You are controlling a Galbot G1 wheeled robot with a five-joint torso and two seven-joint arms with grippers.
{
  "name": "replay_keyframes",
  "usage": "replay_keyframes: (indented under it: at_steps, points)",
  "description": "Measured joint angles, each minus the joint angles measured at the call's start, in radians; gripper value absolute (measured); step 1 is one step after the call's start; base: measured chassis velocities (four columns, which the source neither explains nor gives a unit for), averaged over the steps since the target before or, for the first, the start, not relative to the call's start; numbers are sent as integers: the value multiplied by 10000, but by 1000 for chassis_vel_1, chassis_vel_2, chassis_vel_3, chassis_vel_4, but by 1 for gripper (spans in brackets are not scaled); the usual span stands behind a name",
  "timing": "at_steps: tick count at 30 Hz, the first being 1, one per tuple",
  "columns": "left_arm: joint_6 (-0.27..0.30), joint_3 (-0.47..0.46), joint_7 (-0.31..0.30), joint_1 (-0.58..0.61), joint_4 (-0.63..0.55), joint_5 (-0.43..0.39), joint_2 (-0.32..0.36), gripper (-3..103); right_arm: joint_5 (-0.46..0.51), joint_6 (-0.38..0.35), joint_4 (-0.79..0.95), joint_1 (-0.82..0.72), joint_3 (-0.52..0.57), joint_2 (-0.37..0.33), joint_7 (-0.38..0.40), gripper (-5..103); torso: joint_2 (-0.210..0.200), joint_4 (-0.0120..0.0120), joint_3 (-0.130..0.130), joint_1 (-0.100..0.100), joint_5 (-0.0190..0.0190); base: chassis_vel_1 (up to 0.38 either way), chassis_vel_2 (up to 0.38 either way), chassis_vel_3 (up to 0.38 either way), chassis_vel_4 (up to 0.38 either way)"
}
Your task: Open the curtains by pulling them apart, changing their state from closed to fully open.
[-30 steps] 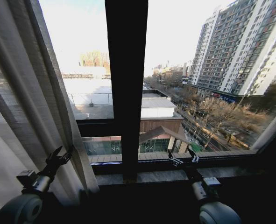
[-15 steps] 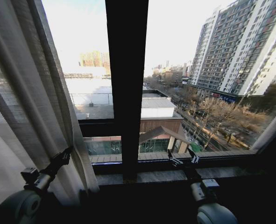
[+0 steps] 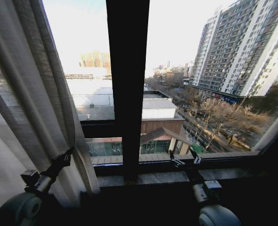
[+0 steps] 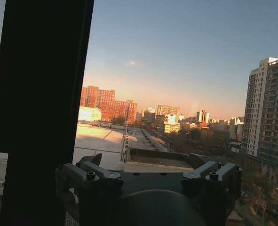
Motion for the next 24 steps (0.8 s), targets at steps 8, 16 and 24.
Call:
replay_keyframes:
  at_steps: [8,16,24]
  points:
    - [-18,-45,-23,55,-165,32,-96,0,-274,-13,-65,29,-252,87,-28,100,0,-1,0,0,0,0,0,0,0]
    - [-7,-61,-31,25,-192,56,-139,0,-331,-41,-60,-46,-245,-1,-35,100,0,-2,0,0,2,74,75,-86,-90]
    - [-7,-161,-35,138,-299,68,-152,0,-339,-41,10,-57,-285,-26,-72,100,0,1,0,0,-5,235,238,-232,-235]
